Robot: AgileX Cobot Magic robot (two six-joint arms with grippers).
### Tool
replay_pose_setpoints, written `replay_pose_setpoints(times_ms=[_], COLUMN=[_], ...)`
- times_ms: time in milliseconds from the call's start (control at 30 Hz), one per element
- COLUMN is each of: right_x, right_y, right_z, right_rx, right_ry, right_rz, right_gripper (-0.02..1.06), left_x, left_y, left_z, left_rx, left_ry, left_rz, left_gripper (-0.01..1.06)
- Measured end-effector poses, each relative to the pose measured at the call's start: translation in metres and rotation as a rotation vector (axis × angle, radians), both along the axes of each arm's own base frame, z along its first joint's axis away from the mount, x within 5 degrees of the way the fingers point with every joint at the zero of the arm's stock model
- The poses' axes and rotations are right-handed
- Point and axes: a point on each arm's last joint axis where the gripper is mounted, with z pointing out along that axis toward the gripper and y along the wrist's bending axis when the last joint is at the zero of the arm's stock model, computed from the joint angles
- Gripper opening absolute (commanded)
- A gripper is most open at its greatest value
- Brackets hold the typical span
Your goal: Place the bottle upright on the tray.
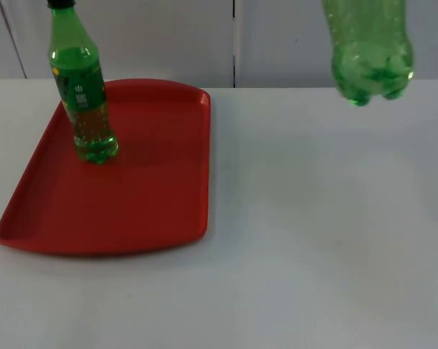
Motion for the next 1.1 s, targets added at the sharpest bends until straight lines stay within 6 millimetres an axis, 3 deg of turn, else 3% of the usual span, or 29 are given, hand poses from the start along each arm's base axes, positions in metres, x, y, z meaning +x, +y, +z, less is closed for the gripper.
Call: replay_pose_setpoints(times_ms=[233, 300, 600, 867, 1100], right_x=[0.015, 0.018, 0.048, 0.067, 0.087], right_y=[0.027, 0.041, 0.077, 0.115, 0.134], right_z=[-0.032, -0.052, -0.108, -0.129, -0.153], right_rx=[0.127, 0.124, 0.191, 0.267, 0.282], right_ry=[-0.074, -0.132, -0.040, -0.092, -0.057], right_rz=[0.140, 0.249, 0.359, 0.591, 0.638], right_gripper=[0.00, 0.00, 0.00, 0.00, 0.00], left_x=[0.000, 0.000, 0.000, 0.000, 0.000], left_y=[0.000, 0.000, 0.000, 0.000, 0.000], left_z=[0.000, 0.000, 0.000, 0.000, 0.000], left_rx=[0.000, 0.000, 0.000, 0.000, 0.000], left_ry=[0.000, 0.000, 0.000, 0.000, 0.000], left_rz=[0.000, 0.000, 0.000, 0.000, 0.000], left_gripper=[1.05, 1.05, 1.05, 1.05, 1.05])
